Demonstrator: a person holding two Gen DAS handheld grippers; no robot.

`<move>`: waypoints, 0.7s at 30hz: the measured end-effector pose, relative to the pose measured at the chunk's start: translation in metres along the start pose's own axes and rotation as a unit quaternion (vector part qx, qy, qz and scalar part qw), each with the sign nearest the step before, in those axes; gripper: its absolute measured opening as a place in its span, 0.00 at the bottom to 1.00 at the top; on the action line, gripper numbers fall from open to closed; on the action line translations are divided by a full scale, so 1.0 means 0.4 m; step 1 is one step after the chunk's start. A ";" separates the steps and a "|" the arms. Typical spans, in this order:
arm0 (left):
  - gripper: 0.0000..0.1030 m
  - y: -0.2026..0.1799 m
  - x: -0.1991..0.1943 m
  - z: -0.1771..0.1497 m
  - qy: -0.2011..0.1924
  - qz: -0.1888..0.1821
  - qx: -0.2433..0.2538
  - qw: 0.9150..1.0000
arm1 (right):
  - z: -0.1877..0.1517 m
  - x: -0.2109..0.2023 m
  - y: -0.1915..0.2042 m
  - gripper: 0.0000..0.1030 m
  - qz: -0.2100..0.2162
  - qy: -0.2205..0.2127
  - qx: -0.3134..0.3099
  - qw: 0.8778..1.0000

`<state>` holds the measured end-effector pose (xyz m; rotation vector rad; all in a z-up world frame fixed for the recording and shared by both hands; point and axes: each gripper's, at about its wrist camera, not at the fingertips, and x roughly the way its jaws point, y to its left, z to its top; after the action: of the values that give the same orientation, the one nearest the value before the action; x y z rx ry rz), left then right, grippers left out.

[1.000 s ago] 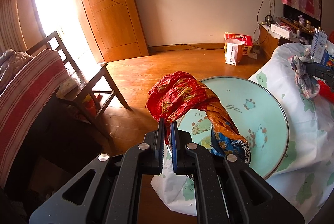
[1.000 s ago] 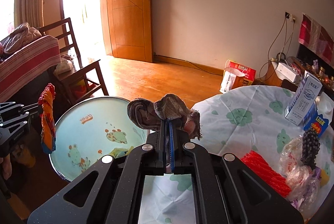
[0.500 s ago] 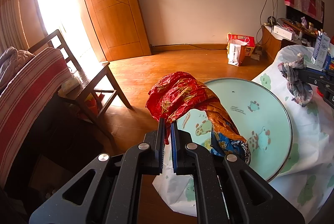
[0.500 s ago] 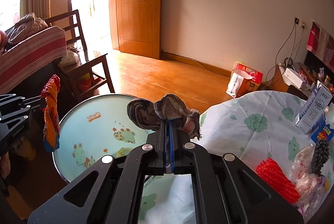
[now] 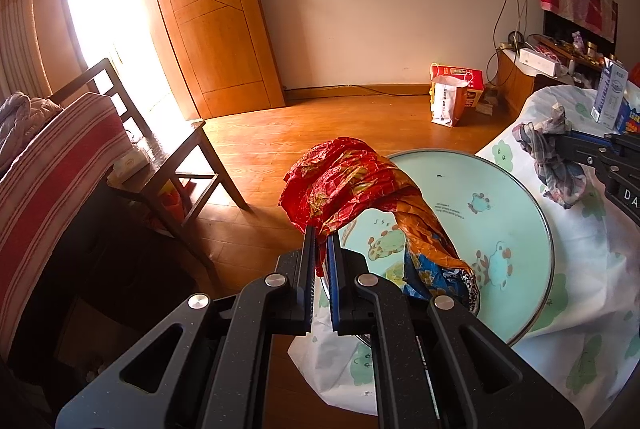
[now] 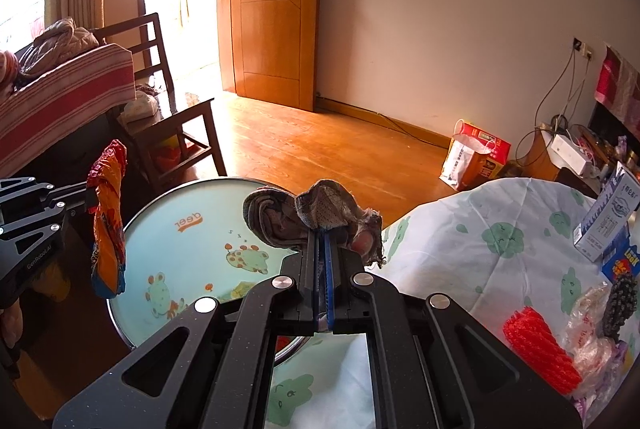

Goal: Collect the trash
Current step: 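Carry both held wrappers over the light-blue bin with both tools, then open both tools to drop the wrappers into the bin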

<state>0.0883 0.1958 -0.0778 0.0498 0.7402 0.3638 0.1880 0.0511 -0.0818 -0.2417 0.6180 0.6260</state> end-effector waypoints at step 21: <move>0.05 0.003 0.006 -0.002 0.001 -0.005 0.000 1.000 | -0.004 0.005 0.021 0.03 0.010 0.003 -0.008 1.000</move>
<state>0.0888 0.1976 -0.0797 0.0456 0.7431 0.3536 0.1834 0.0581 -0.0845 -0.2523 0.6214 0.6489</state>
